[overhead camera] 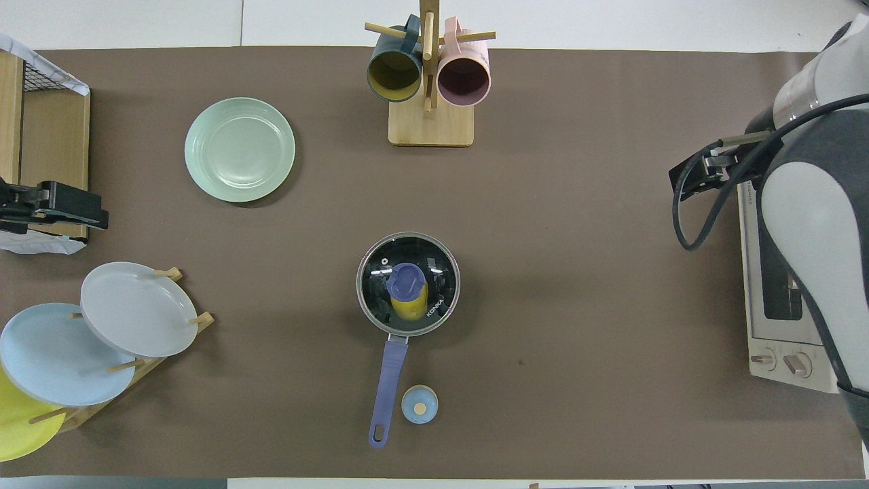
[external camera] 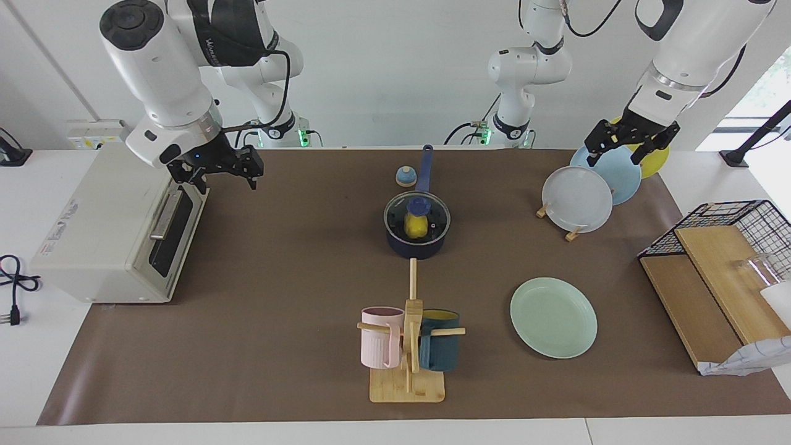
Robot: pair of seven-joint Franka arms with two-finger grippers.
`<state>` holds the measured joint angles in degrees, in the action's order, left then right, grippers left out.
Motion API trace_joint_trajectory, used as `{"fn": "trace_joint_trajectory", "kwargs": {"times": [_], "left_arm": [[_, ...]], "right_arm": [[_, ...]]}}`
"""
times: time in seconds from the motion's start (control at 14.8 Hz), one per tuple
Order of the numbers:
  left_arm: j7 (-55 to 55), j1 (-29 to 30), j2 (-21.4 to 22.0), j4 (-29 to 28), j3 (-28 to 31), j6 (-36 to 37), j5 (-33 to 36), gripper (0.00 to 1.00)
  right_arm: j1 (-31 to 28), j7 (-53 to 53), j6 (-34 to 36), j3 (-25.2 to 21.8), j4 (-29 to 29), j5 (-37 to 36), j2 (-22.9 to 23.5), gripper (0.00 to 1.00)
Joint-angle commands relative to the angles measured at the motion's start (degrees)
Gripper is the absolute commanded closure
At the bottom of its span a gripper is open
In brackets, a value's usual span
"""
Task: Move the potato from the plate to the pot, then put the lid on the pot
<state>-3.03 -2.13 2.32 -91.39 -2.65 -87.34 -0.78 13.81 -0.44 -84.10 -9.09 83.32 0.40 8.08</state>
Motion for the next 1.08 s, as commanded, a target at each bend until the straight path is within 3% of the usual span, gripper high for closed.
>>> {"fn": "trace_joint_trajectory", "kwargs": {"times": [0.0,0.47,1.01], "left_arm": [[-0.7,0.5,0.9,-1.3,-0.2,-0.8,-0.7,0.0],[-0.7,0.9,0.9,-1.3,-0.1,-0.5,-0.7,0.0],[-0.7,0.9,0.9,-1.3,-0.1,-0.5,-0.6,0.0]], "right_arm": [[-2.3,-1.2,-1.0,-0.4,9.5,1.2,-6.4,0.0],[-6.1,-4.4,-7.8,0.0,11.5,0.8,-6.7,0.0],[-7.4,-4.4,-7.8,0.2,11.2,-0.4,-6.5,0.0]]}}
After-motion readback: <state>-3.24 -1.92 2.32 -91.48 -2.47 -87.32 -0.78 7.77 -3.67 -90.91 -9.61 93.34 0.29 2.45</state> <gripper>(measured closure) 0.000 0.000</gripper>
